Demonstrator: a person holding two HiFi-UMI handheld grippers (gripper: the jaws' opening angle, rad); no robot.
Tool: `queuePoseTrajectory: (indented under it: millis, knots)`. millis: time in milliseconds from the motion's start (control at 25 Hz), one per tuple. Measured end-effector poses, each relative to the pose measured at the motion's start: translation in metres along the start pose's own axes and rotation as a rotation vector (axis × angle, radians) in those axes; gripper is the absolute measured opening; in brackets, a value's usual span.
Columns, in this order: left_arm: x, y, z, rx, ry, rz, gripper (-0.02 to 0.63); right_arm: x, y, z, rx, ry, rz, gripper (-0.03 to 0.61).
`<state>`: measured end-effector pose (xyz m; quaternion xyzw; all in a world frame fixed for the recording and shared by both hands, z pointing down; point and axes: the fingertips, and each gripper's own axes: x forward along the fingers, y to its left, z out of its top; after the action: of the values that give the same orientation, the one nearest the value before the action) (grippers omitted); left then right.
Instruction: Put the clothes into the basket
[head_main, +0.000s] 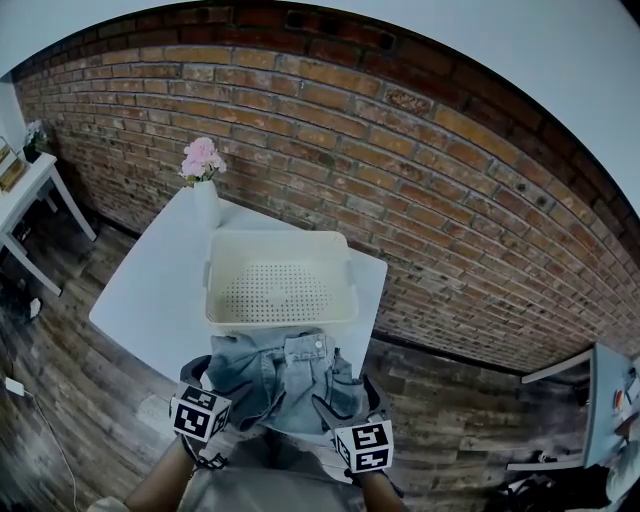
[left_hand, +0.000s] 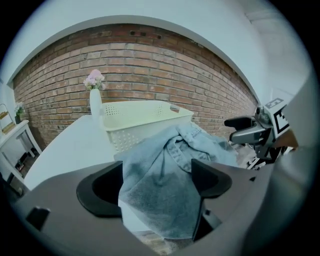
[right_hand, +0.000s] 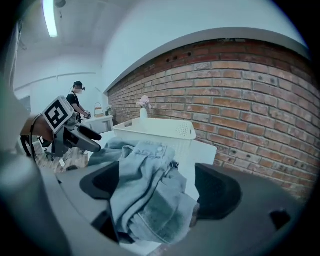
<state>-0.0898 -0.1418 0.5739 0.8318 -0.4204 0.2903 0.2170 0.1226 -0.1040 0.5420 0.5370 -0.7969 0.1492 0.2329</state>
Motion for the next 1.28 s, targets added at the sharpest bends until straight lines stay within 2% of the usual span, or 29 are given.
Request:
queuePoseTrajectory:
  millis: [160,320,520,640,760,920,1280]
  knots:
    - [0.011,0.010,-0.015,-0.037,0.066,0.010,0.453,0.011,-0.008,-0.028,0.048,0.094,0.011,0.502]
    - [0.023,0.016,-0.030,-0.075,0.132,0.019,0.482,0.022,-0.012,-0.053,0.123,0.183,0.038,0.517]
    - [0.041,0.017,-0.052,-0.117,0.217,-0.014,0.520,0.037,-0.016,-0.077,0.193,0.272,0.049,0.531]
    - [0.053,0.014,-0.056,-0.120,0.253,-0.057,0.522,0.047,-0.013,-0.085,0.239,0.326,0.095,0.537]
    - [0.063,0.010,-0.060,-0.120,0.292,-0.114,0.521,0.062,0.001,-0.094,0.285,0.402,0.186,0.537]
    - [0.072,0.001,-0.062,-0.133,0.309,-0.190,0.520,0.076,0.011,-0.102,0.315,0.472,0.269,0.539]
    - [0.087,-0.027,-0.060,-0.158,0.291,-0.298,0.517,0.088,0.024,-0.106,0.342,0.492,0.375,0.538]
